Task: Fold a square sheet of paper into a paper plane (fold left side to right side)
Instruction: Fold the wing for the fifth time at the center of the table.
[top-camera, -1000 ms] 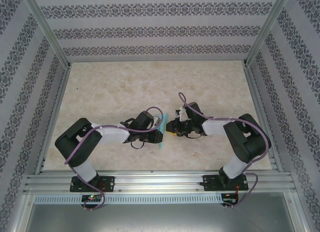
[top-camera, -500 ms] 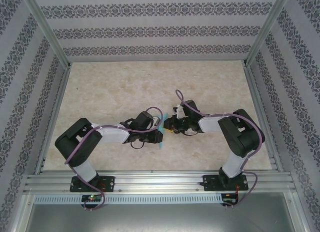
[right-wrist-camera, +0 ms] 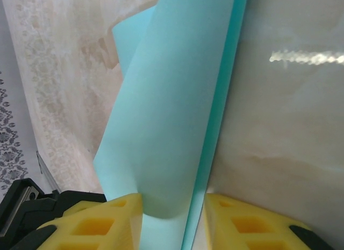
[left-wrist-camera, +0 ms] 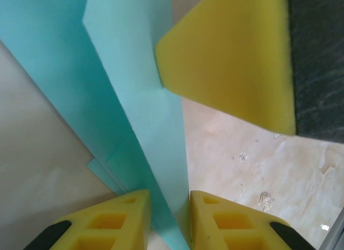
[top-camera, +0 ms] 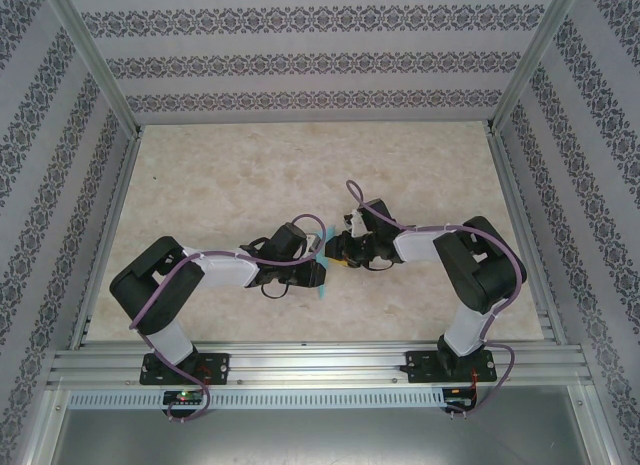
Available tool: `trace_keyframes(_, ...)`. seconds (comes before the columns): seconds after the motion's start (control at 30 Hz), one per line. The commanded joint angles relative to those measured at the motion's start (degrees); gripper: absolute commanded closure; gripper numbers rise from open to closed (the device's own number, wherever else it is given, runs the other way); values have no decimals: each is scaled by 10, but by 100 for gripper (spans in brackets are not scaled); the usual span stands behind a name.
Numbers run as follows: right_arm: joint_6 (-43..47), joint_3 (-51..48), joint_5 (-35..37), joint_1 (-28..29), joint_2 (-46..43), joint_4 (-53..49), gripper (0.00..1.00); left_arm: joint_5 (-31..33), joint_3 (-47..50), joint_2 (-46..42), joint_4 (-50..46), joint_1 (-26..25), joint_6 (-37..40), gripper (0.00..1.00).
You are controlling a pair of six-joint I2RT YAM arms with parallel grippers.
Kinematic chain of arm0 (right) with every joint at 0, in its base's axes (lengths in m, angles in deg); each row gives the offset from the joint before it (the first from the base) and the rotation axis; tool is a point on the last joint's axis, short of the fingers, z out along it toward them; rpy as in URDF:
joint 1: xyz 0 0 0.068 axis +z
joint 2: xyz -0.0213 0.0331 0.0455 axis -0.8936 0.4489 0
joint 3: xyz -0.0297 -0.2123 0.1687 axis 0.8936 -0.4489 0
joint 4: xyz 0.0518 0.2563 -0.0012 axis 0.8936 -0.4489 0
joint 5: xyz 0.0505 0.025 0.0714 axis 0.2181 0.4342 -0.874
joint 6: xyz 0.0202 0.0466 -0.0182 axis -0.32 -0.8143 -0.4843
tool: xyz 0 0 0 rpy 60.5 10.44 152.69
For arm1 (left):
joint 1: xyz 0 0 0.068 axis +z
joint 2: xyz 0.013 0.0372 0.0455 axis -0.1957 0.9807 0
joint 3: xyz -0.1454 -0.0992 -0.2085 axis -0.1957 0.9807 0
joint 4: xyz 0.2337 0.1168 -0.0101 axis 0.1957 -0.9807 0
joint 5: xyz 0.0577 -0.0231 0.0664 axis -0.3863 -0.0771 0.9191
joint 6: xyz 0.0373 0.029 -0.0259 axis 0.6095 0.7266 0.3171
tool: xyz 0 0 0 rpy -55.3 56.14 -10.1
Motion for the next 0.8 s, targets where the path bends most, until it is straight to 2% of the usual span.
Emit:
trace_keyframes(0.0,19,16,23,9,0,-27,64,-1,7,9,8,7,-8,73)
trace_keyframes(0.13,22,25,33,14,10,-42,64,-2,9,6,9,7,-8,72)
trace_keyframes(0.6,22,32,48,14,25,-70,66,-13,13,-40,17,10,-14,54)
trace_keyframes(0.77,22,33,45,14,27,-69,66,-22,19,-63,15,24,-22,51)
